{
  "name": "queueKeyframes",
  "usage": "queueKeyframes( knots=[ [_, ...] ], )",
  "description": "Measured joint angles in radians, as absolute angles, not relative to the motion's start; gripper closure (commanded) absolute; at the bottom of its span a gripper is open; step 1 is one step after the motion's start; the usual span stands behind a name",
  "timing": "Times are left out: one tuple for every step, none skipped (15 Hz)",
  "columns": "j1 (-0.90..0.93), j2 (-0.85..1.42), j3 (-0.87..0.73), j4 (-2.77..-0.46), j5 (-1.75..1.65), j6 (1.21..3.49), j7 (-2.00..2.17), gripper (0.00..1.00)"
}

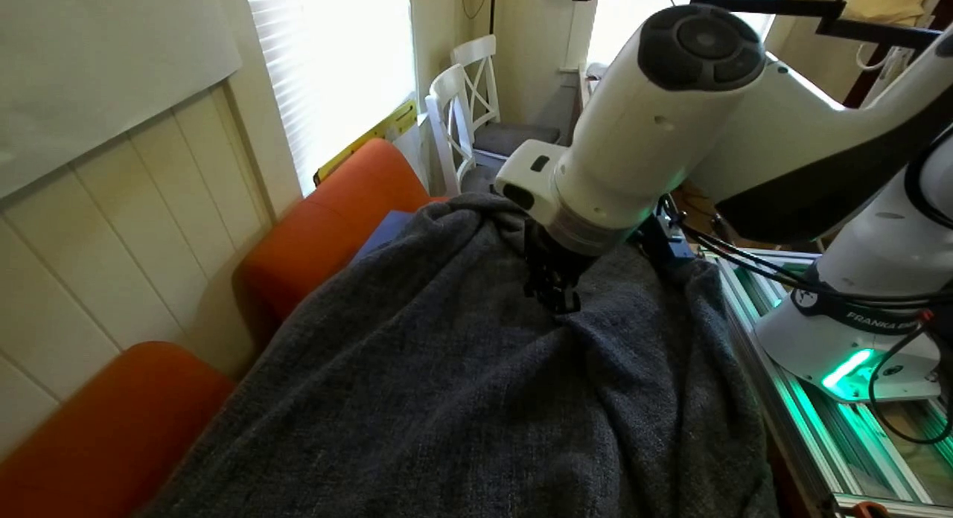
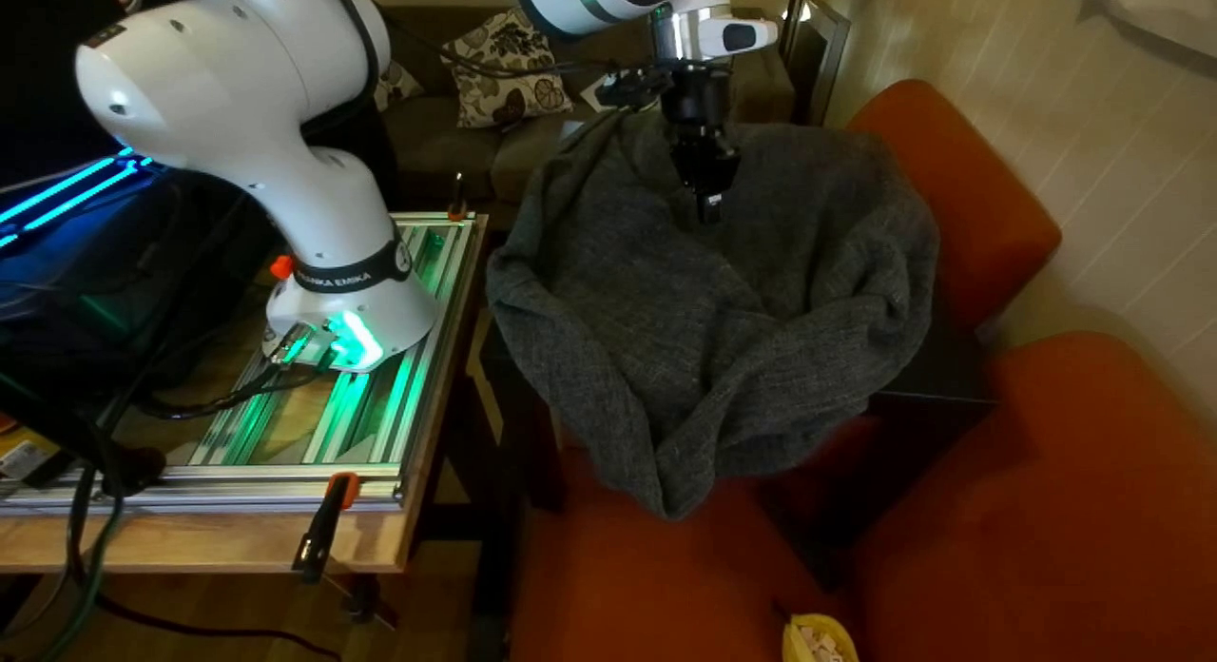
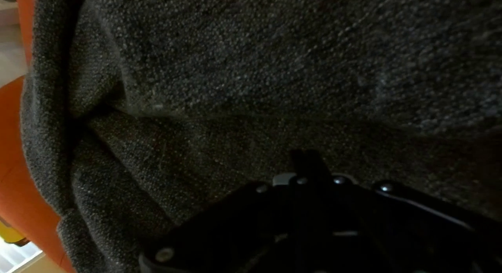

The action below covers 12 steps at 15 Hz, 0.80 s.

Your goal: Cover the stool fully with the grey cloth

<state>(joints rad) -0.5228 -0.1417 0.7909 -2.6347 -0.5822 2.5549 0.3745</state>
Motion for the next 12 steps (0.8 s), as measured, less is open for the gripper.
queueKeyframes(
  knots=[
    [-0.525, -0.118, 0.797, -2.629, -0.589, 2.547, 0.389, 1.00],
    [-0.529, -0.092, 0.799, -2.625, -0.595, 2.545, 0.400, 1.00],
    [-0.533, -0.065, 0.799, -2.621, -0.599, 2.547, 0.406, 1.00],
    [-0.537, -0.036, 0.797, -2.616, -0.600, 2.551, 0.409, 1.00],
    [-0.540, -0.006, 0.794, -2.611, -0.602, 2.556, 0.410, 1.00],
    [-0.542, 0.021, 0.791, -2.604, -0.603, 2.559, 0.410, 1.00],
    [-0.543, 0.034, 0.786, -2.592, -0.603, 2.559, 0.407, 1.00],
    [-0.544, 0.042, 0.783, -2.582, -0.601, 2.558, 0.398, 1.00],
    [-0.503, 0.048, 0.738, -2.575, -0.586, 2.558, 0.376, 1.00],
    [-0.426, 0.050, 0.657, -2.568, -0.545, 2.558, 0.327, 1.00],
    [-0.353, 0.050, 0.580, -2.561, -0.487, 2.558, 0.257, 1.00],
    [-0.289, 0.051, 0.513, -2.557, -0.425, 2.559, 0.183, 1.00]
  ],
)
